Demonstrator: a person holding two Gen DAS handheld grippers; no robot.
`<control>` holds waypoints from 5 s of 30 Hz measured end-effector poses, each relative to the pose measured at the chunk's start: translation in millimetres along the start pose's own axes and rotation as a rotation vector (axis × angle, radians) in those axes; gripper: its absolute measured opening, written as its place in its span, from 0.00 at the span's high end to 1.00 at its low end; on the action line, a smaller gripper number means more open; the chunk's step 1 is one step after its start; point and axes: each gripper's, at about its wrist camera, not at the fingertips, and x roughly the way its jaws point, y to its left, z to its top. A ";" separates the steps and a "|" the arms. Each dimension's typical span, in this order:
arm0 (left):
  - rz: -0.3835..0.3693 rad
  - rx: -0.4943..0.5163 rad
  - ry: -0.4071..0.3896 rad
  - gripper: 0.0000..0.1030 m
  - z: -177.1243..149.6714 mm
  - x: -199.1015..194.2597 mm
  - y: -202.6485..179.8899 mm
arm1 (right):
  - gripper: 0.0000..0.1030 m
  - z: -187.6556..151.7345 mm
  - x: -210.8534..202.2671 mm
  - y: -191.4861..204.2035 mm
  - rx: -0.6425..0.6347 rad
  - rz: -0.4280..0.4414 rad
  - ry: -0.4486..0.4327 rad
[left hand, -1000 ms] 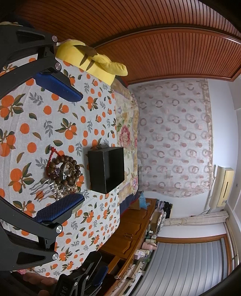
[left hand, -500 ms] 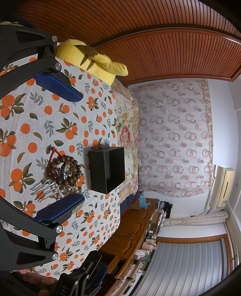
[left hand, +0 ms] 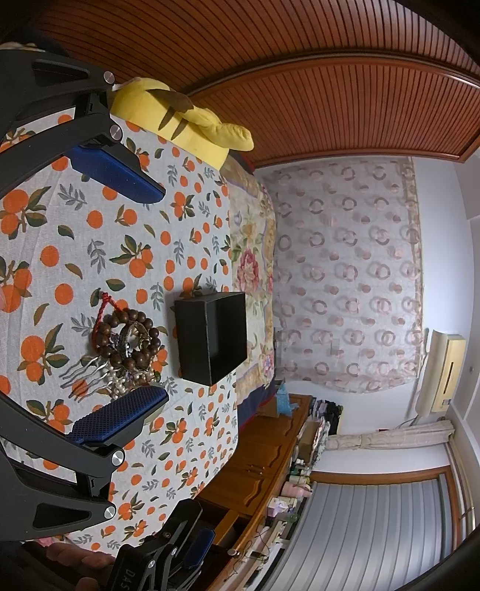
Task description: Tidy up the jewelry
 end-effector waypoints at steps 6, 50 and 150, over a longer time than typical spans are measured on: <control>0.000 0.000 -0.001 0.07 0.0 -0.1 0.0 | 0.02 0.4 -0.1 0.2 0.000 0.001 0.001; -0.100 -0.015 0.102 0.07 -26.3 33.5 10.0 | 0.11 -14.7 25.6 1.2 -0.028 0.060 0.094; -0.261 -0.032 0.046 0.88 113.3 110.5 29.0 | 0.92 70.8 164.9 32.1 -0.264 0.349 0.192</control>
